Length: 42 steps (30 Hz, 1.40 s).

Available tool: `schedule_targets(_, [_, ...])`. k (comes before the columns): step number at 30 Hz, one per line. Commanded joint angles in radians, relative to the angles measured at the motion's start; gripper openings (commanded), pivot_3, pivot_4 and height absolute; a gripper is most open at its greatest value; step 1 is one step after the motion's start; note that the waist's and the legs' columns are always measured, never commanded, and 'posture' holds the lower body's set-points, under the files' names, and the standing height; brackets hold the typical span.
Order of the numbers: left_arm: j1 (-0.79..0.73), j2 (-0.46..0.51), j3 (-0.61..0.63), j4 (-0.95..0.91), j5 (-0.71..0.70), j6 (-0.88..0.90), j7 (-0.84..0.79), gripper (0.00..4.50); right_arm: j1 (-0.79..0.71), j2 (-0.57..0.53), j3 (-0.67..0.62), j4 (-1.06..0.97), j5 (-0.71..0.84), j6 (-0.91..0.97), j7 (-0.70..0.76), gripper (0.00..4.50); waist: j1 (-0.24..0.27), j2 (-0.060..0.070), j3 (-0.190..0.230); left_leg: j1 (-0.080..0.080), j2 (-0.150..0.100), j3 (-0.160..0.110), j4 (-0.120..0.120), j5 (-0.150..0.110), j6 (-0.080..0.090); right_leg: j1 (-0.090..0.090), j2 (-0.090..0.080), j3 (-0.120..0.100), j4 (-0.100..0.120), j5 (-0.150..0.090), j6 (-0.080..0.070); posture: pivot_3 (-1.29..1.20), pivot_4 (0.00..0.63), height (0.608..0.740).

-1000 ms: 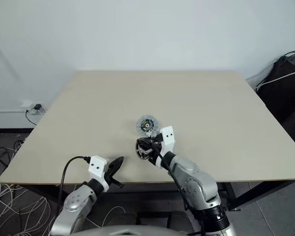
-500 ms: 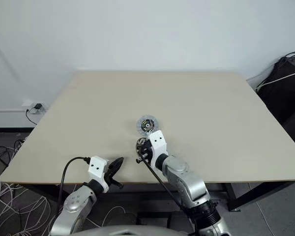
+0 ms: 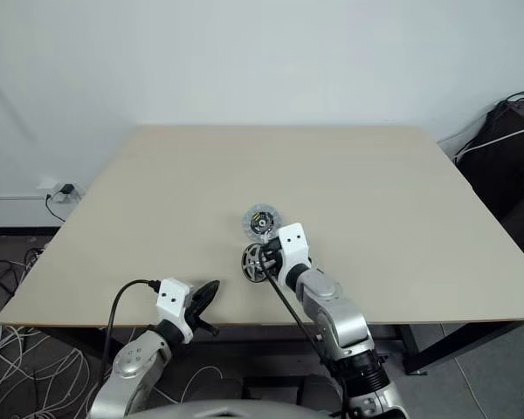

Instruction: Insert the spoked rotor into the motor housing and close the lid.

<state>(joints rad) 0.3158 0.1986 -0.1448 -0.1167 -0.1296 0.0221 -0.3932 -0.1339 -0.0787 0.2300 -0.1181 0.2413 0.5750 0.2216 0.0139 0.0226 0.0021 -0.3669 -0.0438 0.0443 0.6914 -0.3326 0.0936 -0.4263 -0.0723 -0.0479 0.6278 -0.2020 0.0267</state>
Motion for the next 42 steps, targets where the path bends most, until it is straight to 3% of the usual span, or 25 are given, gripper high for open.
schedule_targets(1, [-0.014, 0.000, 0.008, -0.038, -0.006, -0.003, 0.001, 0.00, -0.025, 0.009, -0.023, -0.022, -0.003, -0.009, 0.003, 0.02, 0.000, 0.000, 0.000, 0.000, 0.000, 0.000, 0.000, 0.000, 0.000, 0.000, 0.000, 0.000, 0.000, 0.000, 0.000, 0.00, 0.000, 0.740])
schedule_targets(9, [-0.016, -0.001, 0.006, -0.034, -0.006, -0.004, -0.001, 0.00, -0.016, 0.014, -0.031, -0.029, 0.003, -0.009, 0.011, 0.02, 0.000, 0.000, 0.000, 0.000, 0.000, 0.000, 0.000, 0.000, 0.000, 0.000, 0.000, 0.000, 0.000, 0.000, 0.000, 0.00, 0.000, 0.740])
schedule_targets(17, [-0.015, 0.000, 0.004, -0.033, -0.005, 0.001, -0.002, 0.00, 0.019, 0.003, 0.019, -0.106, 0.101, 0.013, 0.176, 0.02, -0.001, 0.000, 0.000, 0.000, 0.000, 0.000, 0.000, 0.000, 0.000, 0.000, 0.000, 0.000, 0.000, 0.000, 0.000, 0.00, 0.000, 0.740])
schedule_targets(31, [-0.011, -0.002, 0.006, -0.039, -0.005, 0.004, 0.002, 0.00, -0.027, 0.030, -0.011, 0.019, 0.011, 0.032, 0.057, 0.02, 0.000, -0.001, 0.000, 0.001, 0.000, 0.000, 0.000, 0.000, 0.000, 0.001, 0.000, 0.000, 0.000, 0.000, 0.000, 0.00, 0.000, 0.740])
schedule_targets(42, [-0.009, -0.001, 0.006, -0.042, -0.007, 0.007, 0.000, 0.00, -0.035, 0.031, -0.061, 0.001, -0.009, 0.036, 0.015, 0.02, -0.001, 0.000, 0.000, 0.001, 0.000, 0.000, 0.000, 0.000, 0.000, 0.001, 0.000, 0.000, 0.000, 0.000, 0.000, 0.00, 0.000, 0.740])
